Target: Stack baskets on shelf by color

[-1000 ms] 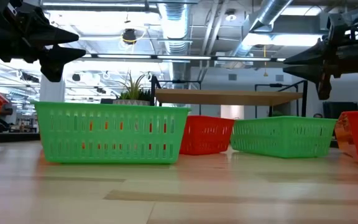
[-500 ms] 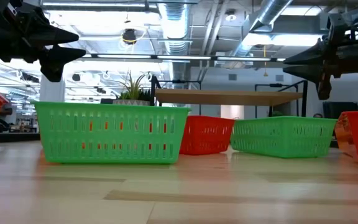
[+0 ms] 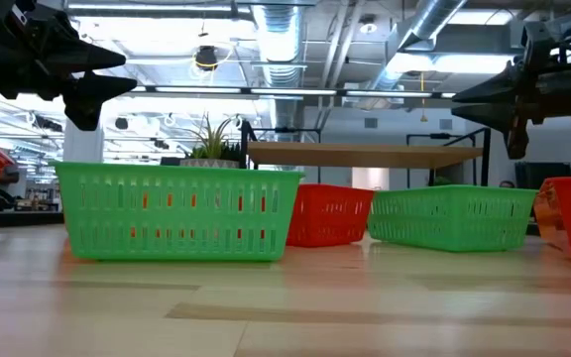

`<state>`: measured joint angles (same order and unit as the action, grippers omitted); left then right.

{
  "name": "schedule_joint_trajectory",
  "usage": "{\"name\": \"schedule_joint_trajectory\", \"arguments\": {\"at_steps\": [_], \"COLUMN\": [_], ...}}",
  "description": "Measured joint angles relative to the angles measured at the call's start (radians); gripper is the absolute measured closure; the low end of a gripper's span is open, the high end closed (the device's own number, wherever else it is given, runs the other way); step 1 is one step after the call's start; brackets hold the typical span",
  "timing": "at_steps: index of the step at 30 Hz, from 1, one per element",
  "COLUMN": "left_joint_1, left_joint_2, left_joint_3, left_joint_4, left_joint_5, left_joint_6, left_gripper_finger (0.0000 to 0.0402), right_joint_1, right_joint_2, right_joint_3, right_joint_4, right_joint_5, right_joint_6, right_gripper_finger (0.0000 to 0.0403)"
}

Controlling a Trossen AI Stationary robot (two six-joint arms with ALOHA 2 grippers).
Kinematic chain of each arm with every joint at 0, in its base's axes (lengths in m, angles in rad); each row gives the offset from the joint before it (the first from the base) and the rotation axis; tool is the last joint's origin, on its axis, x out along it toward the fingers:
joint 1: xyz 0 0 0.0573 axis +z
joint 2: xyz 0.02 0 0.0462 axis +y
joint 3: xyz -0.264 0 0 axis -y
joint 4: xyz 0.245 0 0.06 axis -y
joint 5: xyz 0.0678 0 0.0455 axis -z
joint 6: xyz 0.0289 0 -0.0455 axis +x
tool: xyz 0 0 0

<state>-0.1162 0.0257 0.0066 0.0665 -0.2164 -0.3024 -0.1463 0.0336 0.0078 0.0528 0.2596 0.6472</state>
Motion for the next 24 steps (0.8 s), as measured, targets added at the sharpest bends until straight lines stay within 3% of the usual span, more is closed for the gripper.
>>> {"name": "schedule_joint_trajectory", "arguments": {"at_steps": [9, 18, 24], "left_joint_1": [0.0, 0.0, 0.0], "left_joint_2": [0.0, 0.0, 0.0], "left_joint_3": [0.0, 0.0, 0.0], "left_joint_4": [0.0, 0.004, 0.008], "left_joint_5": [0.0, -0.034, -0.066], "left_joint_6": [-0.01, -0.302, -0.335], "left_gripper_finger": [0.0223, 0.0223, 0.0223], "right_joint_1": [0.0, 0.0, 0.0], "right_joint_2": [0.0, 0.0, 0.0], "right_joint_3": [0.0, 0.0, 0.0], "right_joint_4": [0.0, 0.0, 0.0], "right_joint_5": [0.0, 0.0, 0.0], "right_joint_6": [0.0, 0.0, 0.0], "right_gripper_finger": [0.0282, 0.0282, 0.0282]}}
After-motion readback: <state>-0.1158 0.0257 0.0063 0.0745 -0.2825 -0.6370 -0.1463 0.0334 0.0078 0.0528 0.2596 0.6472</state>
